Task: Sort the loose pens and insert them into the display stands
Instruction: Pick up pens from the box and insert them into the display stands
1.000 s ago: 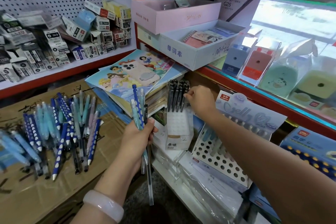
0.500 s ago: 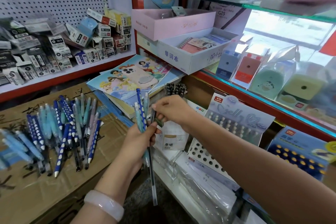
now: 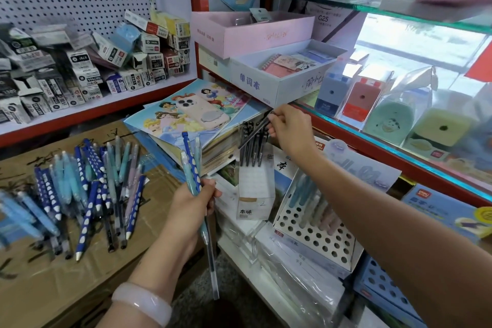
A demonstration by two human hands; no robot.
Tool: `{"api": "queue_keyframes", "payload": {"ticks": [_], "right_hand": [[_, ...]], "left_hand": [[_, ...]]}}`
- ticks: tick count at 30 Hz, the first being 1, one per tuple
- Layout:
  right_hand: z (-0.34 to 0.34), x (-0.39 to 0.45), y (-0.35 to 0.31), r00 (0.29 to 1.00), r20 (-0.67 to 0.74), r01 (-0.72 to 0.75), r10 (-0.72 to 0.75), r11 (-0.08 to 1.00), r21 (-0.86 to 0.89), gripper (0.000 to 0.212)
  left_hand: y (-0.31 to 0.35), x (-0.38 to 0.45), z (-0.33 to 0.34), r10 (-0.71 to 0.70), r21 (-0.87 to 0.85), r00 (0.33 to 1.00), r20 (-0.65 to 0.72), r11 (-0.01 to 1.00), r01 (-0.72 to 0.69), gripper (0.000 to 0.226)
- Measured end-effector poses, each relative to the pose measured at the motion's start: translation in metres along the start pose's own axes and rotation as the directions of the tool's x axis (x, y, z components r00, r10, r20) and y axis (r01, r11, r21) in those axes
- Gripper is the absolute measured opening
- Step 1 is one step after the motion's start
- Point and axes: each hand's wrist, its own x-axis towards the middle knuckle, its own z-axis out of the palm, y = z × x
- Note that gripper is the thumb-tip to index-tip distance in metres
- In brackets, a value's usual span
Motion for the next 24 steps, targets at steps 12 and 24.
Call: {"api": "queue_keyframes", "payload": {"ticks": [12, 24], "right_hand": [[-0.009, 0.010, 0.000, 0.980, -0.081, 0.165, -0.180, 0.972, -0.169, 0.021], [0.037, -0.003, 0.005, 0.963, 0.157, 0.265, -0.219, 0.872, -0.411, 0.024]], "left_hand": [[-0.002, 0.011, 0.000, 0.041, 0.052, 0.997, -0.060, 0.998, -0.038, 0.015], [0.001, 0.008, -0.002, 0.027, 0.023, 0.997, -0.075, 0.999, -0.026, 0.015]]}}
